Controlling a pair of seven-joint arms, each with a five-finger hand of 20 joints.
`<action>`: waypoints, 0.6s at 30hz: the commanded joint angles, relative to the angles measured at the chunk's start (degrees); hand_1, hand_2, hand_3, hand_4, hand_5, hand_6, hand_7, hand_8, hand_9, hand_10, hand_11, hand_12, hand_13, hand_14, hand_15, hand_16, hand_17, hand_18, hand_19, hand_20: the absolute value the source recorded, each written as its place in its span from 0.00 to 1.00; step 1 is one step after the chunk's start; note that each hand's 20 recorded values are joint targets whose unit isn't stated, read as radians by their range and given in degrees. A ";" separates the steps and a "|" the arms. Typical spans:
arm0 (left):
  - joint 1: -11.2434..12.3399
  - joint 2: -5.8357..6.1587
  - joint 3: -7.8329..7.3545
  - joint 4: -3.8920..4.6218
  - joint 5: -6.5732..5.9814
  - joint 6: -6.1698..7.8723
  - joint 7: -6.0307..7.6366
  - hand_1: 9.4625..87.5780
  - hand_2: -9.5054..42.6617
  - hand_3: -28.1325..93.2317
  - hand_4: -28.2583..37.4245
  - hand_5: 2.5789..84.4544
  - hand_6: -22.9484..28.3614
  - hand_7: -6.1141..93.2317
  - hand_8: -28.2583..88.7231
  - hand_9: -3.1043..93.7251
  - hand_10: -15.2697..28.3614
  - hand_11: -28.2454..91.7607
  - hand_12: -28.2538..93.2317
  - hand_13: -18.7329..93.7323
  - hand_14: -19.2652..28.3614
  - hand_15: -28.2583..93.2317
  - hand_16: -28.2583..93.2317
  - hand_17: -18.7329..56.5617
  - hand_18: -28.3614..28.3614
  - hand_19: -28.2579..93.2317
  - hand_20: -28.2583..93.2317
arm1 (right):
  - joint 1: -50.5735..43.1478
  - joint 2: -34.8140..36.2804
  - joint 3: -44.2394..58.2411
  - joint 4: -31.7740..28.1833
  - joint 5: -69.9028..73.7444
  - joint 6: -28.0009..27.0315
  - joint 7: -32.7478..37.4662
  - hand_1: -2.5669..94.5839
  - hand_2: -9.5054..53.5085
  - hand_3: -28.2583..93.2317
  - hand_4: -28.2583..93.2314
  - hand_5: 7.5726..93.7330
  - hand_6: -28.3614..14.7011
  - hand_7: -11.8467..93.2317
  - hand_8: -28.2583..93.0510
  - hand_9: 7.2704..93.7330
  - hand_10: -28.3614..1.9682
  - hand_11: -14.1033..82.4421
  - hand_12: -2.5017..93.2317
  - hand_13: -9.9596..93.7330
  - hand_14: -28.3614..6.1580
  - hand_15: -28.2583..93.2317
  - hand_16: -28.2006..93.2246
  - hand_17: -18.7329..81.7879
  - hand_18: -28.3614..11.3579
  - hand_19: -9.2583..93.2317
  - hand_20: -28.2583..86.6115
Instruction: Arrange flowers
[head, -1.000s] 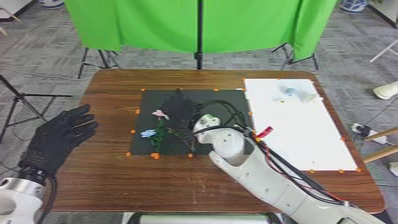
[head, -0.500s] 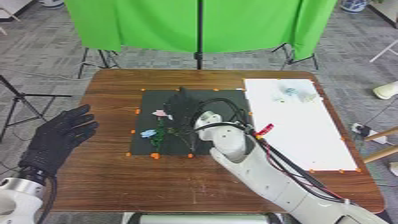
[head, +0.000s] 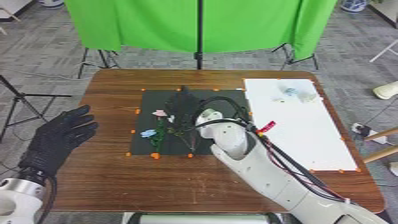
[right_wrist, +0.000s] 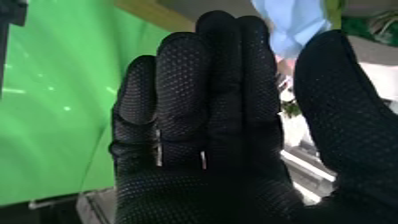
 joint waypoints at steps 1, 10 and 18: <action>1.06 -0.51 -0.26 0.06 0.00 0.11 -0.16 0.21 0.24 0.82 0.00 0.40 0.53 0.31 0.13 0.33 0.65 0.52 0.35 0.36 0.71 0.65 0.19 0.14 0.87 0.65 0.28 | 0.52 -0.30 0.88 -1.67 -5.34 -1.55 -0.37 0.39 0.00 0.92 0.00 0.67 0.71 0.52 0.11 0.79 0.83 0.40 0.42 0.74 0.76 0.75 0.46 0.41 0.30 0.81 0.62; 2.02 -0.83 -0.66 -0.42 -0.03 0.40 0.18 0.21 0.24 0.82 0.00 0.40 0.53 0.32 0.13 0.33 0.65 0.52 0.35 0.36 0.71 0.65 0.19 0.14 0.87 0.65 0.28 | 1.25 -0.01 3.30 -5.55 -1.41 -2.86 0.47 0.34 0.00 0.95 0.00 0.67 0.73 0.46 0.07 0.72 0.76 0.51 0.31 0.71 0.76 0.76 0.45 0.40 0.29 0.80 0.62; 1.38 -1.22 -0.55 -0.15 -0.05 0.30 -0.30 0.21 0.24 0.82 0.00 0.40 0.53 0.32 0.13 0.33 0.65 0.52 0.35 0.36 0.72 0.65 0.19 0.14 0.87 0.65 0.28 | 1.24 3.50 7.59 -8.94 4.36 -3.37 3.11 0.30 0.00 0.96 0.00 0.61 0.71 0.44 0.04 0.65 0.71 0.52 0.28 0.67 0.71 0.76 0.44 0.38 0.29 0.78 0.62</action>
